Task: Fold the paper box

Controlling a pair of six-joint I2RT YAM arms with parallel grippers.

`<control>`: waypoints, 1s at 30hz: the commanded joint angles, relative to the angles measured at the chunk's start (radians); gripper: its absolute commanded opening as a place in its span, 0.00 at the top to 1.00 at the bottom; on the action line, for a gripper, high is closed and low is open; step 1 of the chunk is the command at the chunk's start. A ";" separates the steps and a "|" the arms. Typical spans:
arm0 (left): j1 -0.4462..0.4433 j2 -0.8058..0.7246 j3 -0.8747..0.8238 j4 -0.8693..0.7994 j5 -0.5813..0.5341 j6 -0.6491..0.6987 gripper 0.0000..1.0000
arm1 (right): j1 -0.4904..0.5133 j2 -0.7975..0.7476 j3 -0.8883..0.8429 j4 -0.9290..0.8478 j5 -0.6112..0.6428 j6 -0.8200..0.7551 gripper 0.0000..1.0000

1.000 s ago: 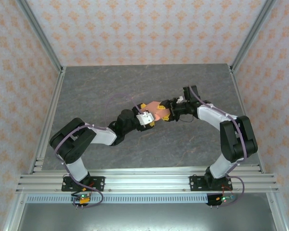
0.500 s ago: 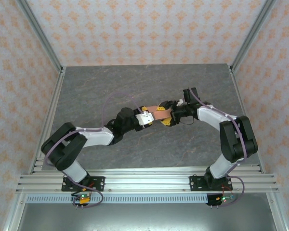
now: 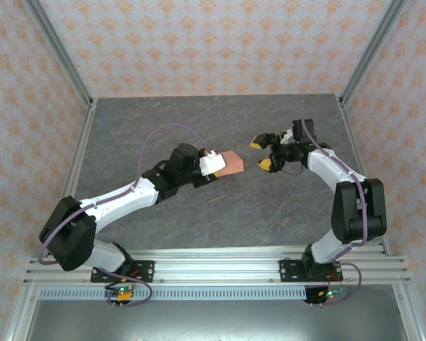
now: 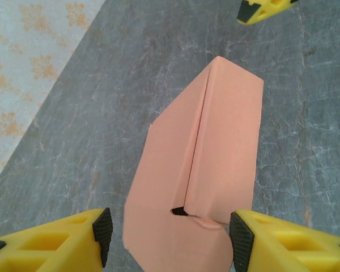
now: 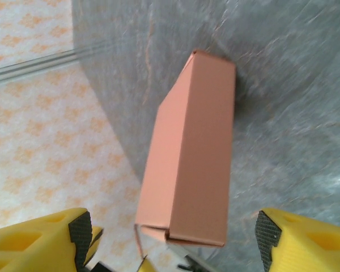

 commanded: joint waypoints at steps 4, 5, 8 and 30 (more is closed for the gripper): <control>0.037 0.006 -0.045 0.054 0.106 -0.099 0.34 | 0.019 -0.034 -0.049 -0.024 0.131 -0.136 0.22; 0.036 -0.003 -0.050 0.049 0.142 -0.108 0.33 | 0.020 -0.046 -0.053 -0.051 0.177 -0.178 0.22; 0.033 -0.043 -0.095 0.056 0.221 -0.172 0.30 | 0.024 -0.093 -0.082 -0.093 0.319 -0.266 0.22; 0.287 0.336 -0.035 0.231 0.422 -1.336 0.39 | 0.279 0.033 -0.074 0.073 0.309 -0.369 0.29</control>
